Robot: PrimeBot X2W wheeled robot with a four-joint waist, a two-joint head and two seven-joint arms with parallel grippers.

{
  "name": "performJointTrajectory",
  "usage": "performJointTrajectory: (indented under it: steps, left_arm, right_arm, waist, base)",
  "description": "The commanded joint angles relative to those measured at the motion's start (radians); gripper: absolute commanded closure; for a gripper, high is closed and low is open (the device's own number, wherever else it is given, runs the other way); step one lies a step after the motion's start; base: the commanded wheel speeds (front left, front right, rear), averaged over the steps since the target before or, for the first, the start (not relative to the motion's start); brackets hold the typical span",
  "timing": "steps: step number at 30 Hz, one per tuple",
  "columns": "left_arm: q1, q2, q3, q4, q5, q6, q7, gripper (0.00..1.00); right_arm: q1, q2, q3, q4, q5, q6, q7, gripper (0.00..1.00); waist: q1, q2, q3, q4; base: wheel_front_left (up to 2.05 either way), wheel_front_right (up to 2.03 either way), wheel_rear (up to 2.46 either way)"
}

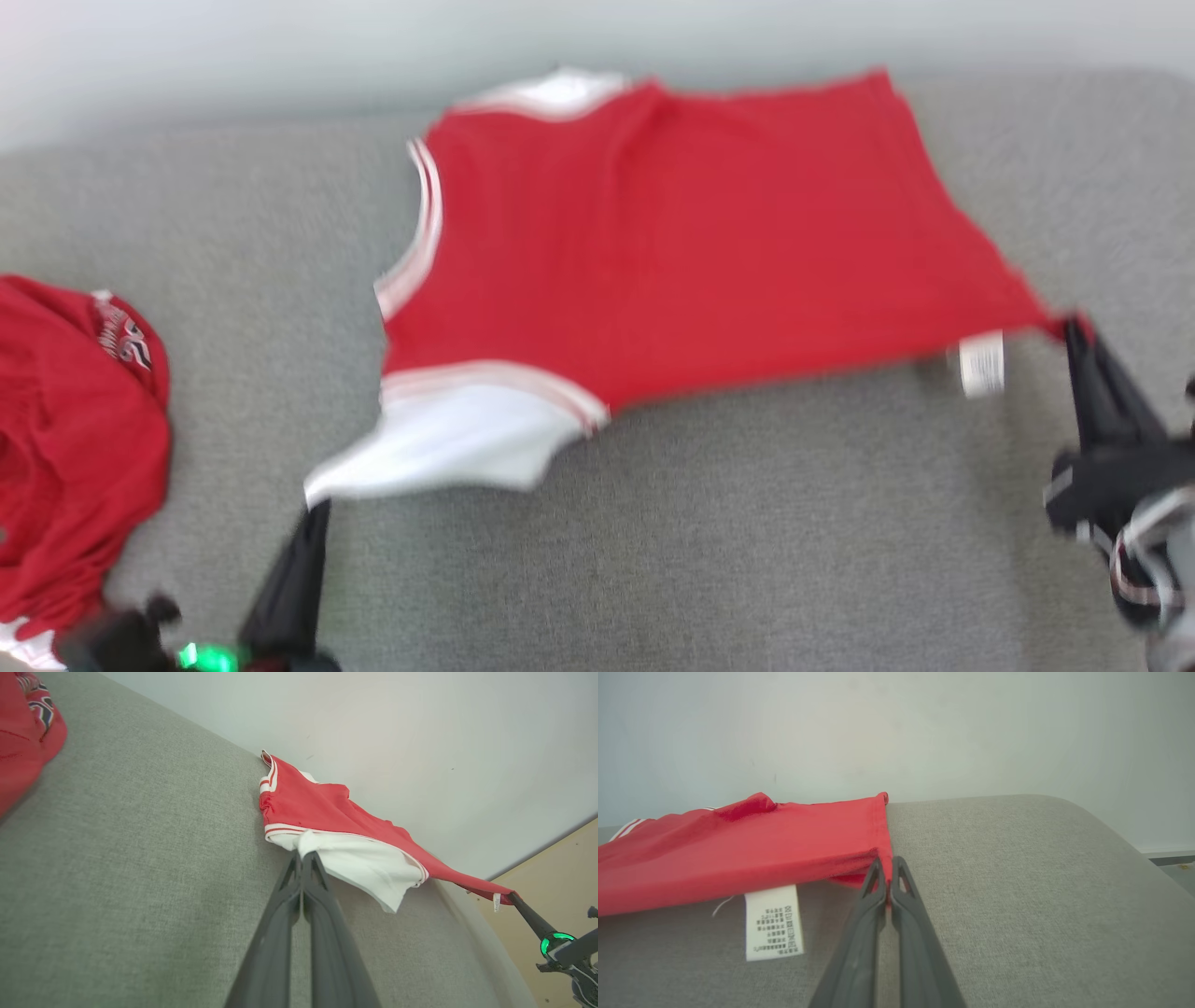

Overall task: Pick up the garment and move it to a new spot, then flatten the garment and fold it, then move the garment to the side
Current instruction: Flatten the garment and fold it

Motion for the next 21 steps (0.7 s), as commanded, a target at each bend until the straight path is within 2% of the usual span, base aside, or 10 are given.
performJointTrajectory:
  steps: [1, 3, 8, 15, 21]
  left_arm:
    - [0.054, -0.002, 0.008, 0.0, 0.018, 0.011, -0.008, 1.0]
    - [0.127, -0.028, 0.022, -0.014, 0.034, 0.024, -0.009, 1.0]
    - [0.225, -0.049, 0.032, -0.037, 0.106, 0.052, -0.008, 1.0]
    - [0.323, -0.081, 0.027, -0.096, 0.13, 0.09, -0.007, 1.0]
    - [0.352, -0.086, 0.002, -0.148, 0.119, 0.097, 0.016, 1.0]
  right_arm:
    - [0.051, -0.008, -0.011, -0.001, -0.014, -0.001, -0.001, 1.0]
    - [0.132, -0.011, -0.022, -0.014, -0.031, -0.001, -0.001, 1.0]
    - [0.263, -0.019, -0.059, -0.047, -0.06, -0.001, -0.001, 1.0]
    - [0.431, -0.039, -0.088, -0.102, -0.084, -0.001, -0.001, 1.0]
    - [0.495, -0.06, -0.103, -0.17, -0.078, -0.001, 0.06, 1.0]
  waist:
    - [0.0004, 0.0002, -0.103, 0.0]
    - [0.0004, 0.0002, -0.137, 0.003]
    - [0.0004, 0.0002, -0.182, 0.01]
    - [0.0004, 0.0002, -0.227, 0.004]
    - [0.0004, 0.0002, -0.227, -0.014]
  base:
    - [0.0, 0.0, 0.0]
    - [0.0, 0.0, 0.0]
    - [0.0, 0.0, 0.0]
    - [0.0, 0.0, 0.0]
    - [0.0, 0.0, 0.0]
